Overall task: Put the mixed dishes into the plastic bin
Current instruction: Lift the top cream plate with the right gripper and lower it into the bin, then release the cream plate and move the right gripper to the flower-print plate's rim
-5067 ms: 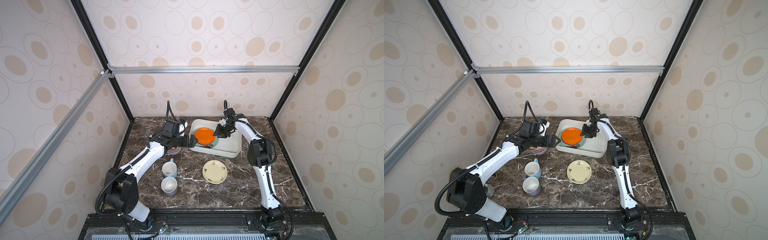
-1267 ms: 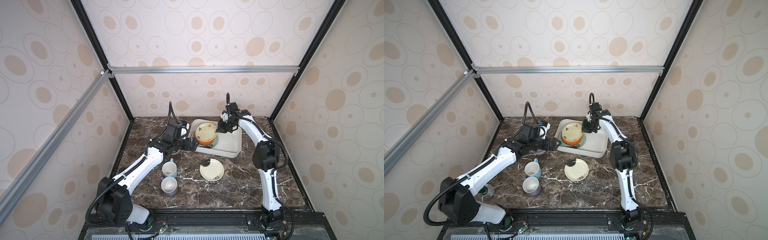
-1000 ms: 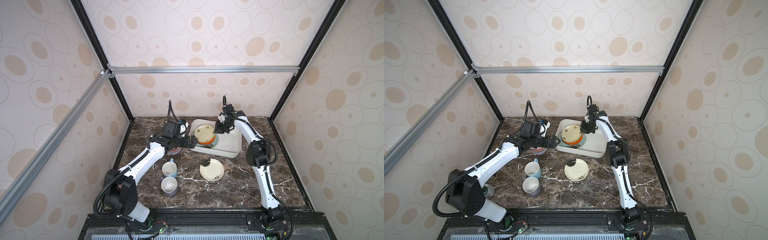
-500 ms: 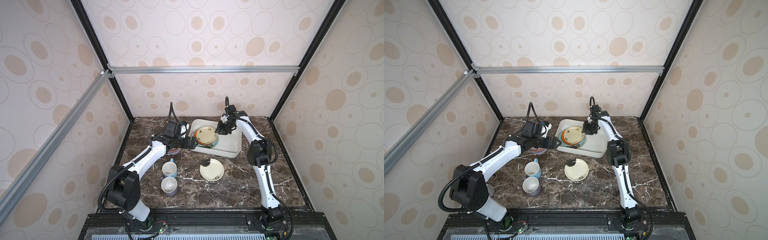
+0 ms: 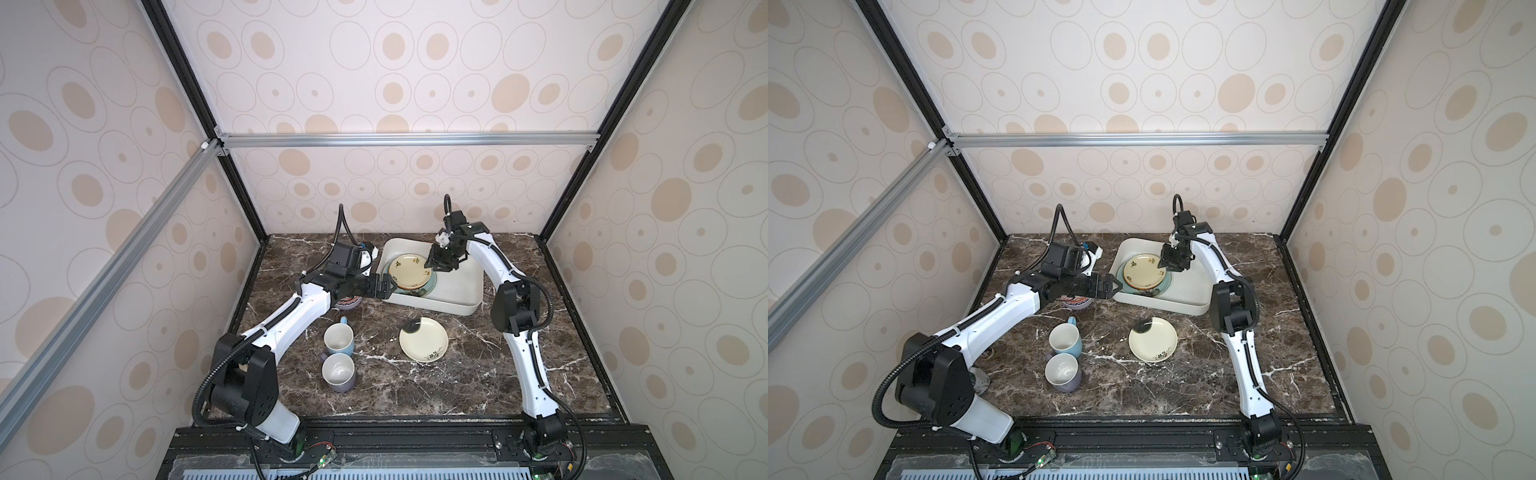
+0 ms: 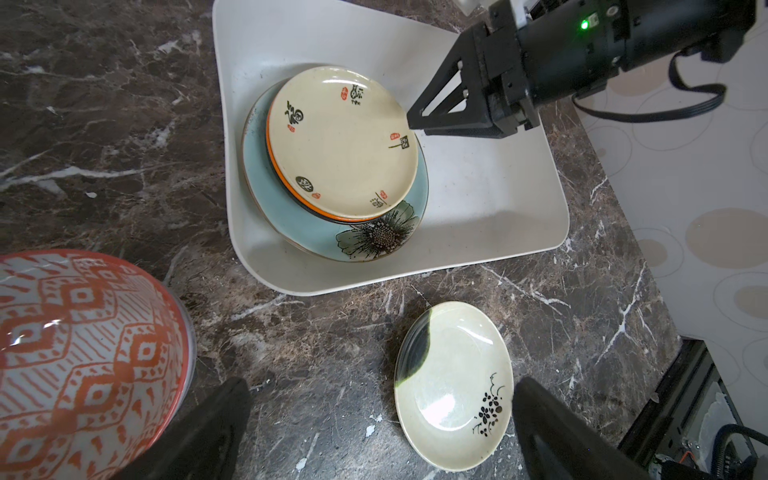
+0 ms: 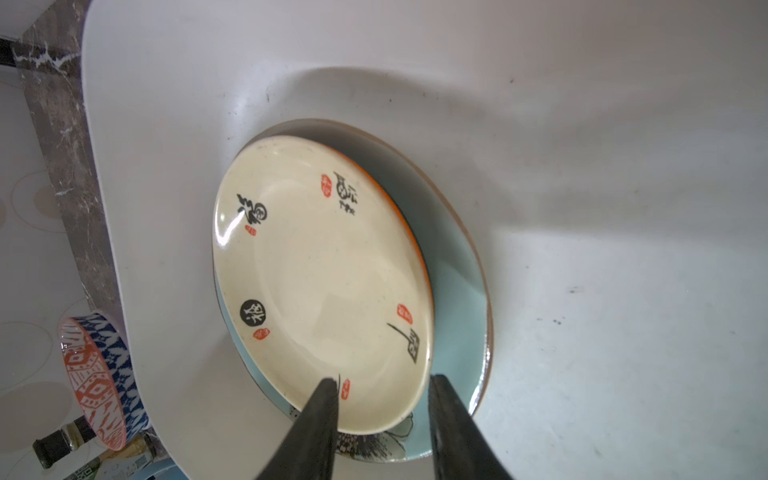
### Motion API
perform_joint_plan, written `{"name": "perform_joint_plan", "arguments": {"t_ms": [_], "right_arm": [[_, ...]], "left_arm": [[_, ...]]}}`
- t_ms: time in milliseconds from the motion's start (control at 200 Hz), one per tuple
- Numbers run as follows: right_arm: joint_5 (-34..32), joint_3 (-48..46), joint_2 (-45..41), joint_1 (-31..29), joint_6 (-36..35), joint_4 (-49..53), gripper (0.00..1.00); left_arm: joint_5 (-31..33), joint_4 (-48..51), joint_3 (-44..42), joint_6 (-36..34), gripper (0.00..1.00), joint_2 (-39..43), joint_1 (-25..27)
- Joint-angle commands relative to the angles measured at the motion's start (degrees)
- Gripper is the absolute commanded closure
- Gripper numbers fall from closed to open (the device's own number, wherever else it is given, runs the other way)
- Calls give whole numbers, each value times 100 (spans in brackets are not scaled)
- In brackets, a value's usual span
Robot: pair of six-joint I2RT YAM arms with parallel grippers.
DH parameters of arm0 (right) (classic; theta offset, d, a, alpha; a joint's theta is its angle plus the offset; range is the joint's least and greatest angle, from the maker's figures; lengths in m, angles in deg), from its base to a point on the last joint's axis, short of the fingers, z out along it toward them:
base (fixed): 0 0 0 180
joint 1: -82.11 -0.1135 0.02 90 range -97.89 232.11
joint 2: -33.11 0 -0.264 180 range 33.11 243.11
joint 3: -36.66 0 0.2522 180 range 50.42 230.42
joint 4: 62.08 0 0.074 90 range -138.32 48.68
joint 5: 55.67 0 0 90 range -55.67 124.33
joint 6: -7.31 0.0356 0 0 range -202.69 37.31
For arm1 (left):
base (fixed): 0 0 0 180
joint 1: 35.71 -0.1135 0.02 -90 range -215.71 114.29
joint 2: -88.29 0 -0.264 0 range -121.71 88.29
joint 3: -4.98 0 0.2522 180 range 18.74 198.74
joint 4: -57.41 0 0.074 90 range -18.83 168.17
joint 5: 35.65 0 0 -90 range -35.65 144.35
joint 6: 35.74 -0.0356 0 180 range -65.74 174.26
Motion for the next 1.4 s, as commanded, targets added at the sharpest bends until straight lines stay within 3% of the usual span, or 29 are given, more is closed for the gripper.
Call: {"name": "perform_joint_plan", "arguments": {"t_ms": [0,145,420,635,855,1130,1395], "right_arm": [[-50,73,-314,-69,-203,405,61],[-140,-866,-1197,-138,-352,335,61],[-273,-4268,-3692,-309,-208,-704,60],[-564,-6386,-5255,-652,57,-1231,60],[-546,-8304,-6306,-807,410,-1987,60],[-521,-9406,-6735,-846,595,-2581,60],[-479,-9408,-6346,-843,621,-2905,60]], "left_arm": [[-66,-107,-69,-88,1,267,-58],[-88,-280,-289,36,1,518,-56],[-262,-622,-1136,562,1,1281,124],[185,-679,-1712,815,1,1726,1032],[748,-1012,-2564,1372,1,2233,1908],[1197,-1121,-3112,1795,1,2437,2669],[1377,-983,-2999,1703,1,2451,2773]]}}
